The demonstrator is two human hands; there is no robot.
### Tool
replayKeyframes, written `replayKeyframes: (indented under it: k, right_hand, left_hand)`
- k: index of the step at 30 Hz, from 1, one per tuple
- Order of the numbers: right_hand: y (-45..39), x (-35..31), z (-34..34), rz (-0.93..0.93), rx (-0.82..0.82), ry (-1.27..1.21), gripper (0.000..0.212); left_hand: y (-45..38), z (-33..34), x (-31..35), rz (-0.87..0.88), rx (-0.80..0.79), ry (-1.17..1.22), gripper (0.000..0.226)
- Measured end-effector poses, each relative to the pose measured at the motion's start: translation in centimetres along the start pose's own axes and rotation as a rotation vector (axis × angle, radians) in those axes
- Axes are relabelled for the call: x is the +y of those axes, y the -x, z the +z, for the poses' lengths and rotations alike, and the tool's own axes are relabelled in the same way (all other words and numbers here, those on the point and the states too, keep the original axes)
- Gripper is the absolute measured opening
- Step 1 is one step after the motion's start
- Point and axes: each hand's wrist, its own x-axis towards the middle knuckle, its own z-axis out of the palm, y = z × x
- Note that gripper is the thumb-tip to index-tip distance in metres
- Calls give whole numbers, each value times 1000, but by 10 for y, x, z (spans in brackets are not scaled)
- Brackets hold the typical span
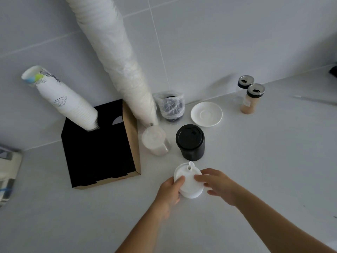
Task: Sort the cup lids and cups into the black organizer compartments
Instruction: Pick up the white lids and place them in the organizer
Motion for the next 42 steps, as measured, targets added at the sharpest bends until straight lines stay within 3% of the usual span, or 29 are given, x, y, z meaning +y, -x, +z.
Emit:
replayKeyframes:
  k: [8, 16, 22, 25, 30, 33, 35, 38, 42]
  right_hand:
    - [3, 2, 13, -26, -3, -64, 32]
    - [29, -12, 62, -154, -53, -137, 37]
    - [39, -52, 107, -258, -68, -131, 42]
    - [43, -73, 125, -309, -77, -91, 51]
    - [45, -105, 157, -366, -49, -46, 40]
    - [51, -126, 176, -384, -79, 28, 54]
    - [54, -141, 186, -406, -111, 67, 60]
    - [56, -161, 199, -458, -149, 82, 58]
    - [55, -193, 217, -532, -184, 119, 55]
  left_hand:
    - [10, -5, -1, 68, 81, 8, 9]
    - [36, -51, 1, 267, 123, 43, 44]
    - [55, -94, 21, 360, 193, 136, 53]
    - [62, -116, 34, 372, 187, 206, 48]
    - [74, -158, 55, 400, 119, 314, 30]
    - [79, -182, 67, 431, 117, 321, 23]
    - [79, -196, 74, 446, 109, 302, 33]
    - [75, -217, 87, 469, 83, 268, 70]
    - [67, -244, 112, 503, 88, 242, 85]
